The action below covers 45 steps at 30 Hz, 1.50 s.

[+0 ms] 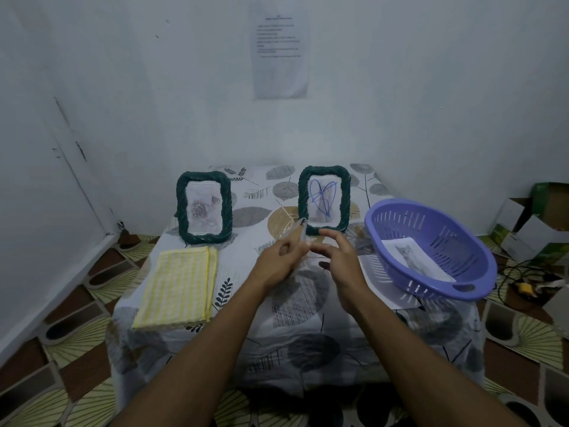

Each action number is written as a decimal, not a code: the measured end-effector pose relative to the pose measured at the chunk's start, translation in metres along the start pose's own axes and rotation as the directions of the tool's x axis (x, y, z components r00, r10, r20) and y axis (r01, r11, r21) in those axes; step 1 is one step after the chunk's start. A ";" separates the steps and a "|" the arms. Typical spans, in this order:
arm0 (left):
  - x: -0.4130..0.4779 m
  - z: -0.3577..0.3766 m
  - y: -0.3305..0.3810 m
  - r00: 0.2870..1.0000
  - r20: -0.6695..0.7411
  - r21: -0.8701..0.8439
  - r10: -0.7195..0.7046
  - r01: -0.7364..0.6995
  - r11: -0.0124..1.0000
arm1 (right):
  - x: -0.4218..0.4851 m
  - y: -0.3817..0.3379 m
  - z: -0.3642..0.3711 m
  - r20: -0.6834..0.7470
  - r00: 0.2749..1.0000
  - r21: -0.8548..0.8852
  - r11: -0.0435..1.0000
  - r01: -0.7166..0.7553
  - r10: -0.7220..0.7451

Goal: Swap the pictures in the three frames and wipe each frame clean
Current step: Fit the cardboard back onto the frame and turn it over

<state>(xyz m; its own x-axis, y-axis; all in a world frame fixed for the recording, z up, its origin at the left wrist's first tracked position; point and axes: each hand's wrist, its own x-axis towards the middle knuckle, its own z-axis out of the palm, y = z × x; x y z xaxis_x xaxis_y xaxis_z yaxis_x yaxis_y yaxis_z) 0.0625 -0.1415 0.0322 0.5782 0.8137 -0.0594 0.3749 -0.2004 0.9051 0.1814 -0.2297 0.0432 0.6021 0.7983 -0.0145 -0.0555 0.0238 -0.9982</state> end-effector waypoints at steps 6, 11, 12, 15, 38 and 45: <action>-0.003 -0.022 0.007 0.999 -0.048 -0.172 0.014 -0.023 0.985 | 0.010 -0.008 0.013 0.053 0.997 0.055 0.997 -0.061 0.058; -0.007 -0.033 0.004 0.993 -0.120 -0.347 0.020 -0.060 0.936 | 0.011 -0.002 0.013 -0.009 0.998 -0.009 0.998 -0.057 0.057; -0.007 -0.033 0.003 0.992 -0.130 -0.418 0.006 -0.060 0.906 | 0.012 -0.001 0.014 -0.027 0.999 -0.030 0.998 -0.047 0.046; -0.011 -0.030 0.002 0.992 -0.122 -0.609 0.001 -0.076 0.789 | 0.014 0.004 0.015 -0.075 0.994 -0.030 0.996 -0.082 0.079; 0.029 -0.121 -0.144 0.937 -0.330 0.775 0.118 0.198 0.600 | 0.036 0.033 0.023 0.004 0.980 0.043 0.979 -0.199 0.199; 0.010 -0.117 -0.124 0.880 -0.451 0.364 0.147 0.031 0.931 | 0.037 0.036 0.023 -0.004 0.981 0.024 0.981 -0.192 0.192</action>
<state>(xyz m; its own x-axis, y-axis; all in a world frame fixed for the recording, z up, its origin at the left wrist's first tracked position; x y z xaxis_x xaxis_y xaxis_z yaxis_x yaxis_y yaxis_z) -0.0629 -0.0447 -0.0311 0.2371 0.9330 0.2706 0.6308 -0.3597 0.6876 0.1837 -0.1858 0.0080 0.5831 0.7857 -0.2064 -0.1892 -0.1158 -0.9751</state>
